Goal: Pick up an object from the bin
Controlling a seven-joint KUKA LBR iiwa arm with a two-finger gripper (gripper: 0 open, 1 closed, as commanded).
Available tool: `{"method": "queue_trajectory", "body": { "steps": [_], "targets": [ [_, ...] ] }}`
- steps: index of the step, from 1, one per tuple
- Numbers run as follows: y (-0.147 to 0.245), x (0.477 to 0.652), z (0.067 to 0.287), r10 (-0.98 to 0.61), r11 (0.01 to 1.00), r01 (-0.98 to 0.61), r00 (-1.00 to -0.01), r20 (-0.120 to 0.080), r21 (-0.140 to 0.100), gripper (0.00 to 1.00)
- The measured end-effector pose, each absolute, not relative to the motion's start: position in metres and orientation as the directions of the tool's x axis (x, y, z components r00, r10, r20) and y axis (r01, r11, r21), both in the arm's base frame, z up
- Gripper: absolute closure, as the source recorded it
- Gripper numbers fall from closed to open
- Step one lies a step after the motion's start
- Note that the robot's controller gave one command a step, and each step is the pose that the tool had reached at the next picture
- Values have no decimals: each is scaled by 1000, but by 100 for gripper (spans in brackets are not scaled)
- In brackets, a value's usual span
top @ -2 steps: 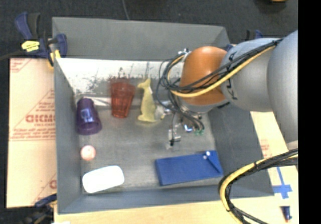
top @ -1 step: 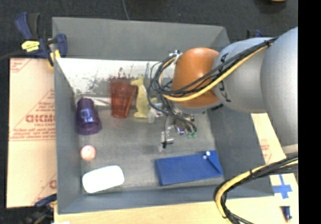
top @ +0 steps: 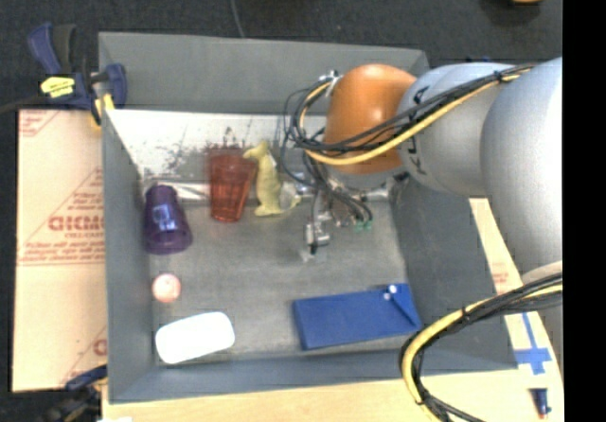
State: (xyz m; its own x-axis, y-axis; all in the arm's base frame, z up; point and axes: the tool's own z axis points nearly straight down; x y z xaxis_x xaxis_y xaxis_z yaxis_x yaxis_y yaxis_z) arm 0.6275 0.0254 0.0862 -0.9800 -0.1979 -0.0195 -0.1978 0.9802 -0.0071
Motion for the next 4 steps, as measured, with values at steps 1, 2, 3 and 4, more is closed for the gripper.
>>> {"method": "queue_trajectory", "body": {
  "steps": [1,2,3,4],
  "targets": [
    [5,573,123,-176,984,-176,-984,-17,-2,0],
    [10,634,105,-206,979,-206,-978,-21,-7,0],
    [9,610,100,-189,982,-189,-982,-19,-4,0],
    [13,640,155,-151,989,-151,-988,-24,-3,0]
  ]
}}
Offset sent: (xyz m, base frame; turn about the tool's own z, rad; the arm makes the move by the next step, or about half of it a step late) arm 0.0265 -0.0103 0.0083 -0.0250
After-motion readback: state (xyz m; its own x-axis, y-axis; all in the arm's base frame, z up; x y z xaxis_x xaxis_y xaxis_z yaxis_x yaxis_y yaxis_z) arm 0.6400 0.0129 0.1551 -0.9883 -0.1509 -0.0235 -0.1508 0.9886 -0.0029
